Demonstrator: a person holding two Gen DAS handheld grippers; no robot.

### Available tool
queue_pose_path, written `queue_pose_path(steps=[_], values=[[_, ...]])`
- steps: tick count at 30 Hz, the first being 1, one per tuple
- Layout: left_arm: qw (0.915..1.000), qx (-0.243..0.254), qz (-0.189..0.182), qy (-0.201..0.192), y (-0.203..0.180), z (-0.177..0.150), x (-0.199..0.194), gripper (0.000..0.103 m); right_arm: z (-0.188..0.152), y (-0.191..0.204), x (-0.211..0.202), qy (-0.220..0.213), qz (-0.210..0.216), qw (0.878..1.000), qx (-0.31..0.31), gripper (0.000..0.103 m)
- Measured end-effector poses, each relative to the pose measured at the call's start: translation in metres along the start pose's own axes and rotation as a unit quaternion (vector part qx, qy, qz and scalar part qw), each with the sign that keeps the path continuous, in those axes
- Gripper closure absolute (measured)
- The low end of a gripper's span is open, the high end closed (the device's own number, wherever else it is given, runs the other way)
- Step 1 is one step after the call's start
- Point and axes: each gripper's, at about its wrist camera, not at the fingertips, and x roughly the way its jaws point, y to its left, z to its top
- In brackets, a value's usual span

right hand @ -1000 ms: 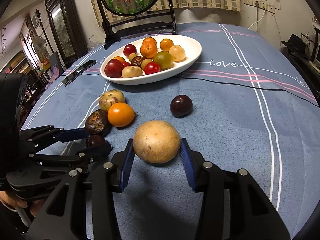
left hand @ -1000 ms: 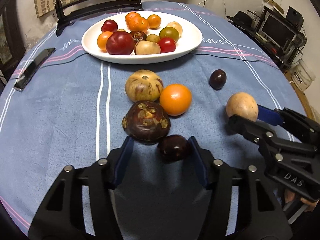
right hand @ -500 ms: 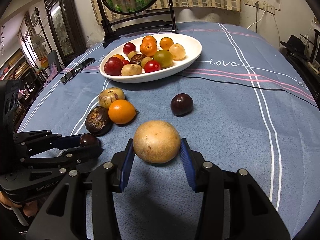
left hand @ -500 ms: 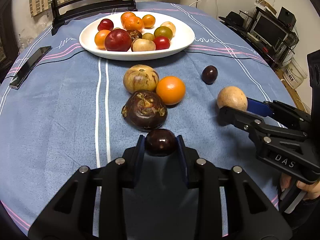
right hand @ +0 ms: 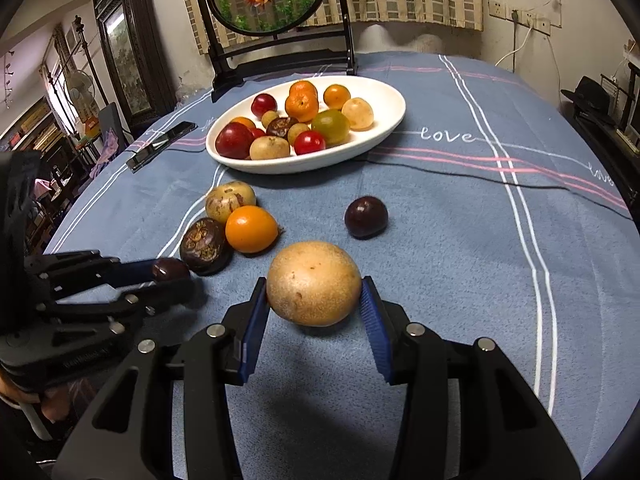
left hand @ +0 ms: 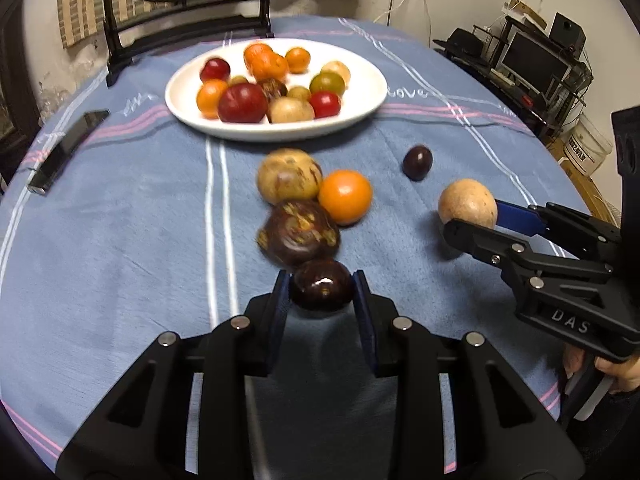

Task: Organize fruits
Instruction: 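Carry the pale fruit and maroon plum onto the white plate and open both tools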

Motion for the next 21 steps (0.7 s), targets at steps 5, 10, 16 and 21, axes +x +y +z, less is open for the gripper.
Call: queue_pose_path(steps=[5, 10, 16, 21], values=[[0.9995, 0.010, 0.011, -0.028, 0.010, 0.020, -0.018, 0.071, 0.014, 0.003, -0.008, -0.018, -0.006, 1.000, -0.008, 0.057], [0.9978, 0.006, 0.026, -0.061, 0.029, 0.058, -0.029, 0.071, 0.046, 0.006, -0.017, -0.050, -0.011, 0.999, -0.010, 0.057], [0.9960, -0.026, 0.034, -0.078, 0.057, 0.110, -0.011, 0.071, 0.091, 0.005, -0.008, -0.079, -0.011, 0.997, 0.015, 0.057], [0.9944, -0.058, 0.032, -0.082, 0.071, 0.138, 0.008, 0.071, 0.118, 0.013, 0.019, -0.071, -0.016, 0.997, 0.014, 0.057]])
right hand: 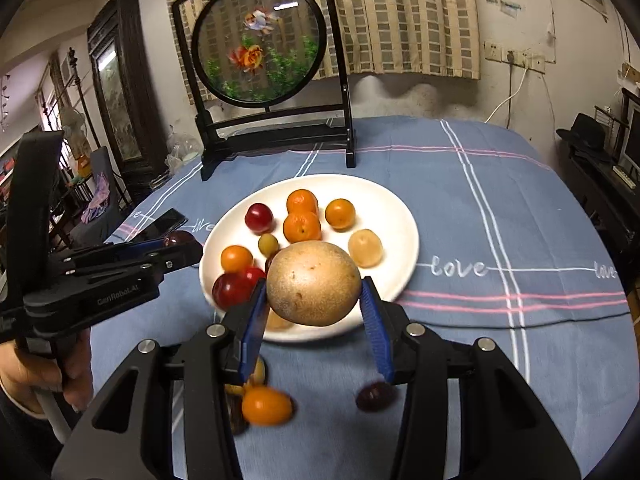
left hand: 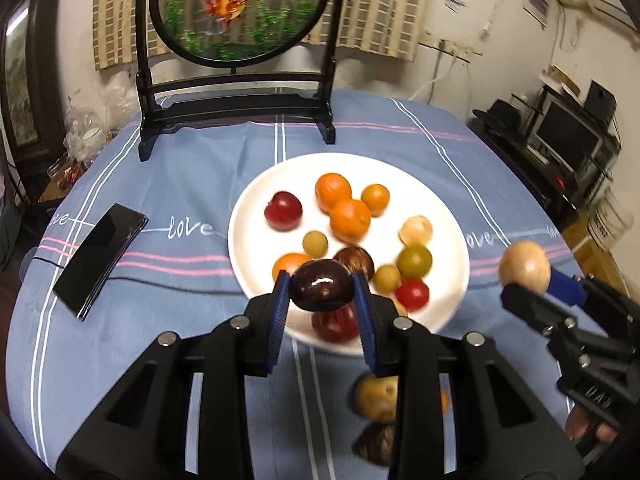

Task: Organize fruits
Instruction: 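Carry the pale fruit and maroon plum onto the white plate and open both tools, then move both open tools back from the plate to the remaining fruits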

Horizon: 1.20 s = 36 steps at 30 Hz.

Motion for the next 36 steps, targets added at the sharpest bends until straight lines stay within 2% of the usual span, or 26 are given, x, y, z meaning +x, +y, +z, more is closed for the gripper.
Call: queue_pose_path(steps=[3, 7, 11, 12, 13, 14, 16, 18, 20, 24, 29, 33, 36], values=[[0.9999, -0.006, -0.003, 0.009, 0.000, 0.009, 0.016, 0.071, 0.010, 0.004, 0.021, 0.012, -0.004, 1.000, 0.001, 0.057], [0.9997, 0.000, 0.013, 0.019, 0.000, 0.020, 0.037, 0.071, 0.020, 0.011, 0.050, 0.034, -0.013, 0.999, -0.009, 0.057], [0.9989, -0.023, 0.021, 0.036, 0.009, 0.021, 0.058, 0.070, 0.020, 0.013, 0.074, 0.047, -0.014, 0.999, -0.012, 0.056], [0.9988, -0.024, 0.022, 0.037, 0.011, 0.020, 0.062, 0.068, 0.019, 0.012, 0.077, 0.048, -0.008, 0.999, -0.011, 0.055], [0.9988, -0.024, 0.025, 0.035, 0.012, 0.018, 0.064, 0.056, 0.017, 0.010, 0.078, 0.043, -0.002, 0.999, -0.008, 0.054], [0.9988, -0.023, 0.030, 0.029, 0.013, 0.017, 0.064, 0.044, 0.016, 0.008, 0.076, 0.036, 0.002, 0.999, -0.006, 0.048], [0.9991, -0.019, 0.038, 0.004, 0.013, 0.016, 0.057, 0.034, 0.014, 0.001, 0.071, 0.024, 0.007, 1.000, 0.002, 0.042], [0.9993, -0.016, 0.033, -0.007, 0.013, 0.016, 0.051, 0.033, 0.014, -0.004, 0.066, 0.017, 0.005, 1.000, 0.009, 0.041], [0.9996, -0.010, 0.026, -0.010, 0.011, 0.013, 0.049, 0.027, 0.011, -0.008, 0.062, 0.015, 0.000, 1.000, 0.012, 0.040], [0.9992, 0.006, 0.038, -0.003, 0.010, 0.002, 0.048, 0.023, 0.004, -0.017, 0.057, 0.019, -0.002, 0.999, 0.026, 0.039], [0.9990, -0.007, 0.044, -0.005, 0.022, -0.013, 0.037, 0.016, -0.009, -0.029, 0.045, 0.016, -0.014, 0.999, 0.039, 0.039], [0.9983, 0.006, 0.058, -0.001, 0.022, -0.028, 0.028, 0.016, -0.019, -0.037, 0.035, 0.014, -0.025, 0.999, 0.044, 0.039], [0.9987, 0.002, 0.050, 0.003, 0.023, -0.038, 0.024, 0.015, -0.029, -0.044, 0.028, 0.015, -0.032, 0.998, 0.051, 0.039]])
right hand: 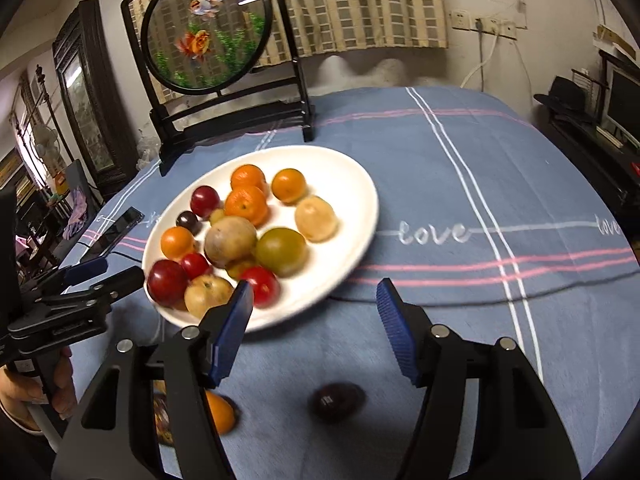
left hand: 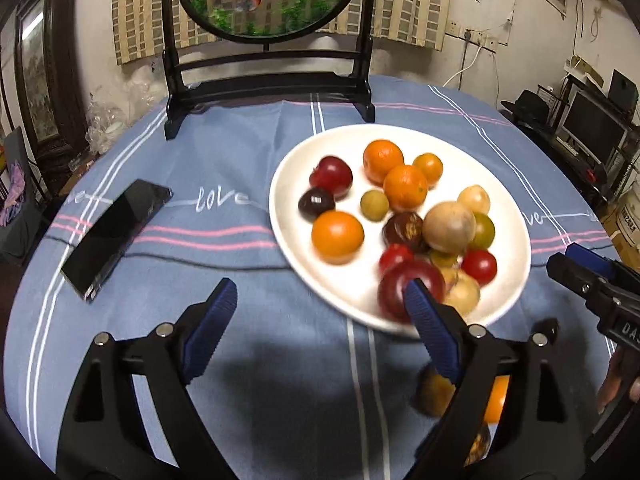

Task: Organize fruits
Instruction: 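Move both open tools back from the plate to the remaining fruits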

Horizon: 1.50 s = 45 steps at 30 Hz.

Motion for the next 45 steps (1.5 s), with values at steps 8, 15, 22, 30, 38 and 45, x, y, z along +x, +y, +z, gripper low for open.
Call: queue_pose_path(steps=[8, 15, 22, 30, 38, 45], values=[[0.9997, -0.017, -0.016, 0.007, 0.004, -0.027, -0.013, 0.014, -0.030, -0.019, -0.015, 0.019, -0.001, 1.000, 0.010, 0.039], [0.9991, -0.016, -0.036, 0.012, -0.004, -0.050, -0.024, 0.011, -0.039, -0.020, -0.014, 0.039, 0.011, 0.999, 0.012, 0.039], [0.9985, -0.012, -0.048, 0.022, -0.010, -0.069, -0.031, 0.011, -0.044, -0.024, -0.014, 0.045, 0.016, 0.999, 0.022, 0.039], [0.9973, 0.014, -0.070, 0.017, -0.030, -0.081, -0.049, 0.011, -0.048, -0.026, -0.016, 0.049, 0.026, 0.998, 0.028, 0.039], [0.9958, 0.040, -0.074, 0.035, -0.048, -0.088, -0.045, 0.010, -0.050, -0.024, -0.017, 0.049, 0.024, 0.998, 0.025, 0.039], [0.9937, 0.072, -0.067, 0.055, -0.065, -0.092, -0.037, 0.010, -0.050, -0.019, -0.016, 0.052, 0.018, 0.998, 0.012, 0.039]])
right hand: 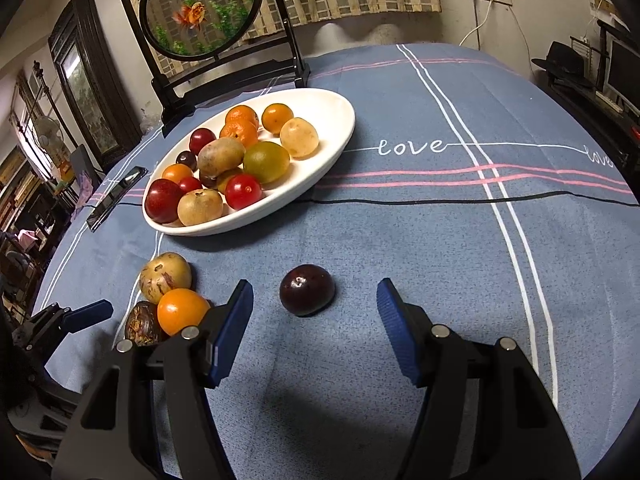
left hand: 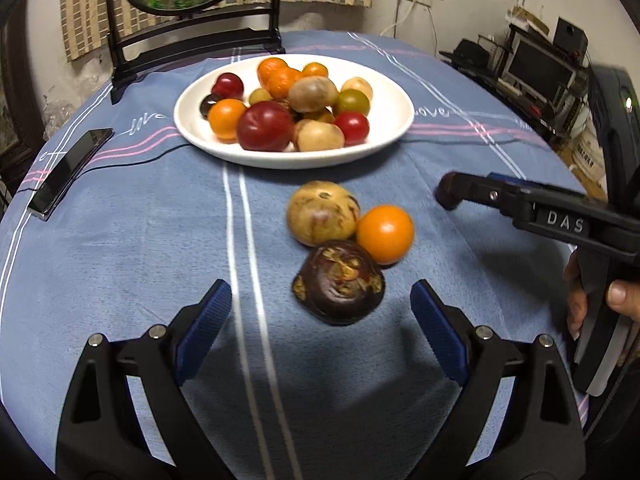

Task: Organize fruits
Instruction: 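Move both open tools back from the plate to the remaining fruits, then grasp the brown mottled fruit with the left tool while the right tool grasps the maroon plum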

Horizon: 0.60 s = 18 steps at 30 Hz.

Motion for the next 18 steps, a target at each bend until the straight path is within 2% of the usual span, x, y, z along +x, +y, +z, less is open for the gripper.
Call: queue_pose_path(steps=[3, 12, 13, 14, 16, 17, 18], values=[[0.9997, 0.015, 0.019, 0.010, -0.006, -0.001, 0.005, 0.010, 0.001, 0.000, 0.002, 0.003, -0.003, 1.000, 0.001, 0.039], [0.9996, 0.022, 0.014, 0.014, -0.008, 0.008, 0.014, 0.013, -0.001, -0.003, 0.004, 0.009, -0.010, 1.000, 0.006, 0.038], [0.9995, 0.025, 0.014, 0.015, -0.010, 0.009, 0.015, 0.018, -0.001, -0.002, 0.004, 0.009, -0.011, 1.000, 0.006, 0.038], [0.9993, 0.028, 0.015, 0.017, -0.011, 0.009, 0.016, 0.028, -0.001, -0.002, 0.004, 0.010, -0.011, 1.000, 0.006, 0.038], [0.9989, 0.035, 0.009, 0.029, -0.014, 0.009, 0.021, 0.043, -0.001, -0.003, 0.004, 0.010, -0.012, 1.000, 0.006, 0.038], [0.9989, 0.037, 0.010, 0.025, -0.015, 0.009, 0.020, 0.054, -0.001, -0.003, 0.005, 0.011, -0.012, 1.000, 0.007, 0.038], [0.9990, 0.038, 0.009, 0.023, -0.015, 0.009, 0.019, 0.054, -0.001, -0.003, 0.005, 0.012, -0.013, 1.000, 0.007, 0.038]])
